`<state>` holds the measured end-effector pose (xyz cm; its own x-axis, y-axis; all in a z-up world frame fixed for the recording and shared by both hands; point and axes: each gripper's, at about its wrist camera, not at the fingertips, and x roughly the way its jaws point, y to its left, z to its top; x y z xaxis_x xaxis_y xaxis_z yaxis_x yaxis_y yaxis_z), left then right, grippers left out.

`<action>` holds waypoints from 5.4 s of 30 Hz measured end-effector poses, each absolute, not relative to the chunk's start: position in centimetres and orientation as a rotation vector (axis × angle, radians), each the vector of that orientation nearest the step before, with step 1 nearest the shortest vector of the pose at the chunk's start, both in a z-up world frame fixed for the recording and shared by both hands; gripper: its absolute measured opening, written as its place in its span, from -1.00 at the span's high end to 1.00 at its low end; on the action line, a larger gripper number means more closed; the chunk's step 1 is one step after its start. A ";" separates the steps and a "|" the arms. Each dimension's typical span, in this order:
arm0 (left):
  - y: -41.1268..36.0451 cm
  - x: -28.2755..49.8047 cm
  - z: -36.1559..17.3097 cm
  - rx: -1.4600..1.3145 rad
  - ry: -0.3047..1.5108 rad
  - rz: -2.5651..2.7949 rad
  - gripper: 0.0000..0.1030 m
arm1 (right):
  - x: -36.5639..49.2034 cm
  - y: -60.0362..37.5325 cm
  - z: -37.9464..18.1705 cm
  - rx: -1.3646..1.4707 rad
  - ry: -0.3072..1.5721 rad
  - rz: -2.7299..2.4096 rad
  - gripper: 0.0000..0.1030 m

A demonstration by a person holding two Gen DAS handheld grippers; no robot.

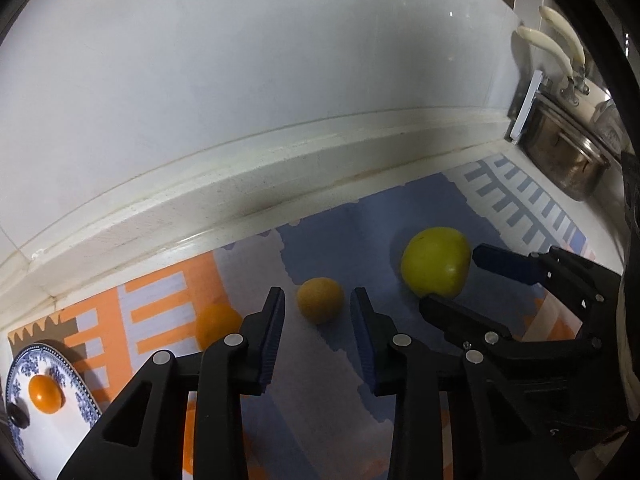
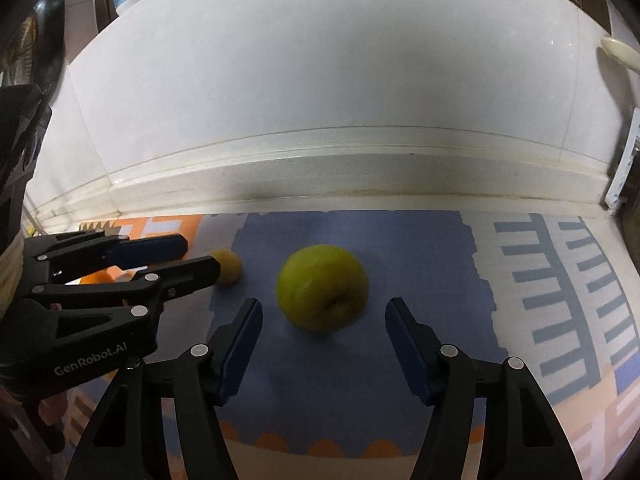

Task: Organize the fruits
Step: 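Grasp a small yellow fruit with the left tool while the right tool grasps the green apple, then carry the yellow fruit and green apple onto the plate and open both tools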

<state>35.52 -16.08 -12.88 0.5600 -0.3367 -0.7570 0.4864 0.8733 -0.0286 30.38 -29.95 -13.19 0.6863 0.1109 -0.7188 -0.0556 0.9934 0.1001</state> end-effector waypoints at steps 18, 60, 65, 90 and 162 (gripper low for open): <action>-17.4 36.4 -14.4 0.244 0.871 -0.473 0.46 | 31.2 -31.3 -14.0 0.180 0.843 0.086 0.00; -5.6 26.2 -2.5 0.037 0.558 -0.390 0.46 | 23.8 -22.8 -2.9 0.101 0.649 0.176 0.00; -3.2 25.1 -1.8 0.009 0.528 -0.359 0.46 | 23.2 -20.6 -1.5 0.085 0.627 0.218 0.00; 7.9 22.6 -1.4 -0.096 0.485 -0.104 0.46 | 25.0 -9.4 -0.7 0.019 0.623 0.484 0.00; 11.8 24.1 -6.6 -0.025 0.701 -0.084 -0.07 | 29.0 -3.9 -6.0 -0.104 0.832 0.579 -0.16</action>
<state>24.07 11.79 -6.56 0.7612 -0.0859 -0.6428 0.0692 0.9963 -0.0512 28.95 -3.94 -6.03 0.5291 0.4441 -0.7231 -0.5231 0.8416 0.1342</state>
